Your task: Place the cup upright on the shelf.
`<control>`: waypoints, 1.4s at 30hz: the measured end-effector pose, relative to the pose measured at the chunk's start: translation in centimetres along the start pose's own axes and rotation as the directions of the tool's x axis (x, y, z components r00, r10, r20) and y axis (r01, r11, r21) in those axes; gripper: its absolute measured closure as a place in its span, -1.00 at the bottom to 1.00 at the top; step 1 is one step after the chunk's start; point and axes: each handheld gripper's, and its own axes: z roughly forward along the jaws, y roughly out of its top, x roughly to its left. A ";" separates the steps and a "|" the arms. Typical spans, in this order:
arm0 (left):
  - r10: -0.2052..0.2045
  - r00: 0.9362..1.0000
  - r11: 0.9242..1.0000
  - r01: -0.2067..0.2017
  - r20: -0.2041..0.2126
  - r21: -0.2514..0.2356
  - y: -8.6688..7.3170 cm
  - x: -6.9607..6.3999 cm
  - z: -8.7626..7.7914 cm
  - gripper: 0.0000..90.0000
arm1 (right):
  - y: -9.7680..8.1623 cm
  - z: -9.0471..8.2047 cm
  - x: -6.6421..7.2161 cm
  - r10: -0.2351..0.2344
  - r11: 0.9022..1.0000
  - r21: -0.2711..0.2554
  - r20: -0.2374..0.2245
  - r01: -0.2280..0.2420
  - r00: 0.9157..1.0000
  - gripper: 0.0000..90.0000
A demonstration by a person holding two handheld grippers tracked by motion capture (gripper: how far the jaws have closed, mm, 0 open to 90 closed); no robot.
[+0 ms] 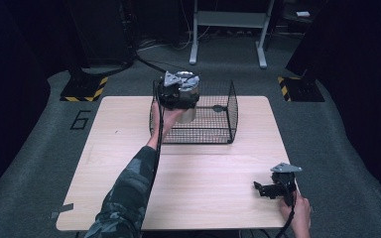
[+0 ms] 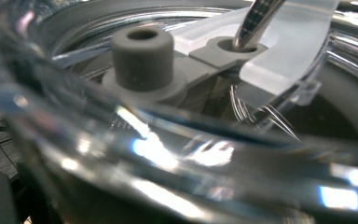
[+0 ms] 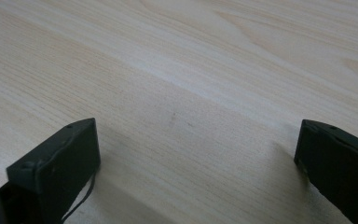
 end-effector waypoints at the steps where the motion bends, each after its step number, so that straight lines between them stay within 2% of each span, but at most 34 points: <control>1: -0.002 1.000 1.000 0.002 -0.002 0.002 0.0 0.1 0.2 -0.94 | 0.0 0.0 0.0 0.001 1.000 -0.001 0.000 -0.001 1.000 -1.00; 3: -0.029 1.000 1.000 0.029 -0.011 -0.004 -0.1 0.2 0.9 -0.94 | 0.0 0.0 0.0 -0.002 1.000 -0.001 0.001 0.002 1.000 -1.00; 9: -0.048 0.998 0.999 0.048 -0.028 0.007 -0.5 1.0 2.2 -0.94 | 0.0 0.0 0.0 -0.005 1.000 -0.002 0.000 0.005 1.000 -1.00; 13: -0.083 0.995 0.996 0.084 -0.051 0.015 -0.9 1.5 3.1 -0.94 | 0.0 0.0 0.0 -0.004 1.000 -0.002 0.001 0.004 1.000 -1.00; 16: -0.087 0.993 0.995 0.090 -0.076 0.031 -1.3 1.6 4.0 -0.94 | 0.0 0.0 0.0 -0.004 1.000 -0.002 0.001 0.005 1.000 -1.00; 26: -0.106 0.991 0.990 0.112 -0.077 0.080 -2.6 2.2 5.7 -0.94 | 0.0 0.0 0.0 -0.004 1.000 -0.006 0.005 0.004 1.000 -1.00; 30: -0.104 0.990 0.987 0.115 -0.099 0.110 -3.1 2.1 6.6 -0.94 | 0.0 0.0 0.0 -0.005 1.000 -0.006 0.005 0.005 1.000 -1.00; 40: -0.107 0.989 0.983 0.120 -0.101 0.140 -3.7 2.1 7.6 -0.94 | 0.0 0.0 0.0 -0.001 1.000 -0.006 0.005 0.001 1.000 -1.00; 42: -0.116 0.989 0.979 0.129 -0.092 0.156 -3.8 2.2 7.9 -0.94 | 0.0 0.0 0.0 -0.002 1.000 -0.005 0.004 0.002 1.000 -1.00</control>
